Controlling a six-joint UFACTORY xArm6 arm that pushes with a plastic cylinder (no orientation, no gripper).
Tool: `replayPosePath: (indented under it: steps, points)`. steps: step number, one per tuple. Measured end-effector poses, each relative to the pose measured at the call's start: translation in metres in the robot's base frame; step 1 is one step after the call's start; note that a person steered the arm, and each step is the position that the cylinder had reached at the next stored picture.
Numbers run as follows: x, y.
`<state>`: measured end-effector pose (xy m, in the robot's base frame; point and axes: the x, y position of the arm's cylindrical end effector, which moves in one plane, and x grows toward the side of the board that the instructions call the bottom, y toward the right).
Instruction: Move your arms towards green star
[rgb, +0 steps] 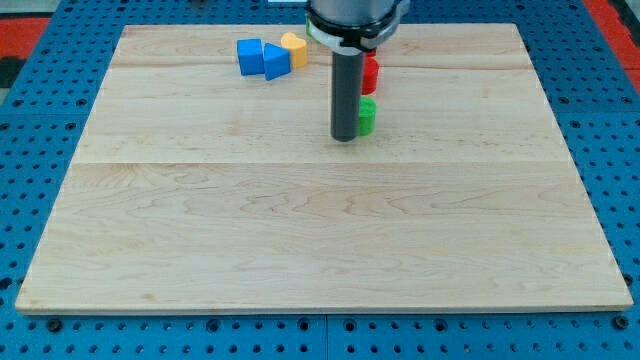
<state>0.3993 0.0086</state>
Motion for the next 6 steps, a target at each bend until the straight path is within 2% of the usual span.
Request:
replayPosePath:
  steps: [1, 2, 4, 6]
  points:
    - [-0.002, -0.060]
    - [-0.027, -0.085]
    - [-0.093, -0.022]
    - [-0.159, -0.012]
